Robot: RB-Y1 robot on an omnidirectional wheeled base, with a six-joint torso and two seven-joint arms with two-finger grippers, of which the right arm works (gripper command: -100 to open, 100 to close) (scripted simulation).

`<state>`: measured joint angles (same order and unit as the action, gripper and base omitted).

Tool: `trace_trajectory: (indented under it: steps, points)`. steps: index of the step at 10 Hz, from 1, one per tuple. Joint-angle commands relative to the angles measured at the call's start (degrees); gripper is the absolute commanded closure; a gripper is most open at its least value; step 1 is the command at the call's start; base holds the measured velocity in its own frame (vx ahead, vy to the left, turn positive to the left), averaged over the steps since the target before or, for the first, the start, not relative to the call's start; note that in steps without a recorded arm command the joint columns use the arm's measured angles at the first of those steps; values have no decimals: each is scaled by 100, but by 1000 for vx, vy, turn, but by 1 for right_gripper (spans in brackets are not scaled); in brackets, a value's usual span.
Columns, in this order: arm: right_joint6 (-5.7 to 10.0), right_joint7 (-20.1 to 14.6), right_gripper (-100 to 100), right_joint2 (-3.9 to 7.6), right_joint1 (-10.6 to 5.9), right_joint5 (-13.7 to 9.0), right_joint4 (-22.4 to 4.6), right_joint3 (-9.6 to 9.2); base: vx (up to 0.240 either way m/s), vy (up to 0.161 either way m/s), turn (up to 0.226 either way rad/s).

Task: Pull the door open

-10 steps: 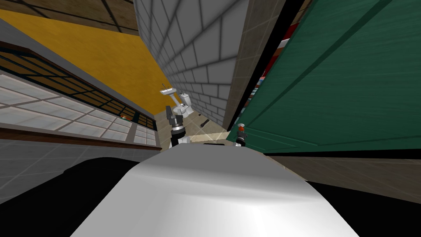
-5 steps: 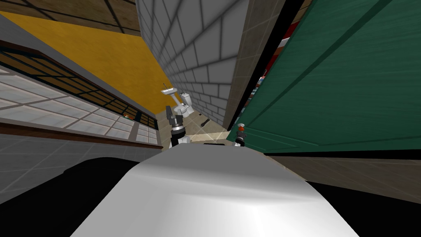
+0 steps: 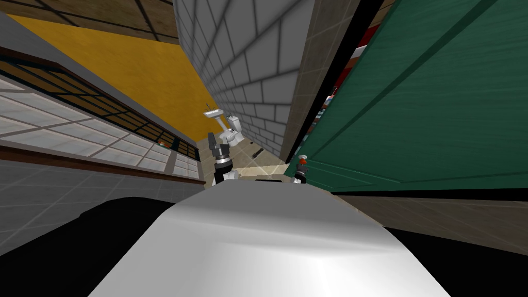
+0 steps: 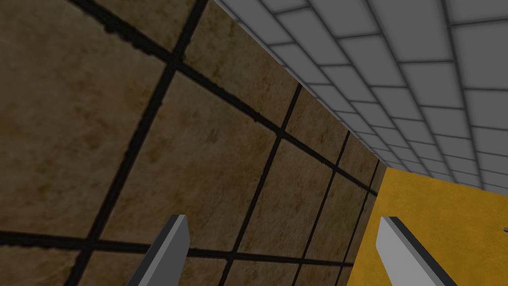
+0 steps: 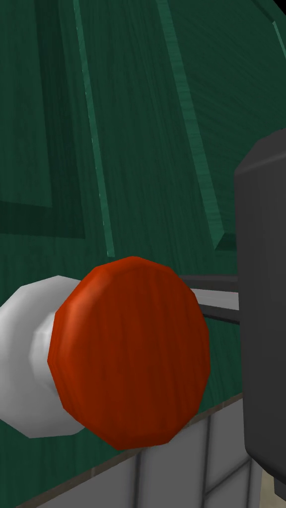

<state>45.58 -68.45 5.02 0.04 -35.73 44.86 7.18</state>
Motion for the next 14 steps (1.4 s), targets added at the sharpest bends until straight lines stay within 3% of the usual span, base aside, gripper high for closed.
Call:
trace_trajectory:
  steps: [1, 2, 3, 6, 11, 12, 14]
  points:
    - [159, -83, -100, -15, -180, 49, -59, -92, -8, 1, 4]
    - [40, -66, -100, 37, -64, 3, -128, -18, 3, -24, -46]
    - [-163, -1, -100, 78, -156, -49, -145, 65, -8, -16, -123]
    - [-347, 80, -100, 92, -268, -84, -110, 119, -21, 9, -42]
    - [-347, 80, -100, 92, -268, -84, -110, 119, -1, 5, -6]
    - [-450, 125, -100, 100, -330, -103, -91, 149, -9, 6, -27]
    - [-450, 125, -100, 100, -330, -103, -91, 149, -5, 4, -17]
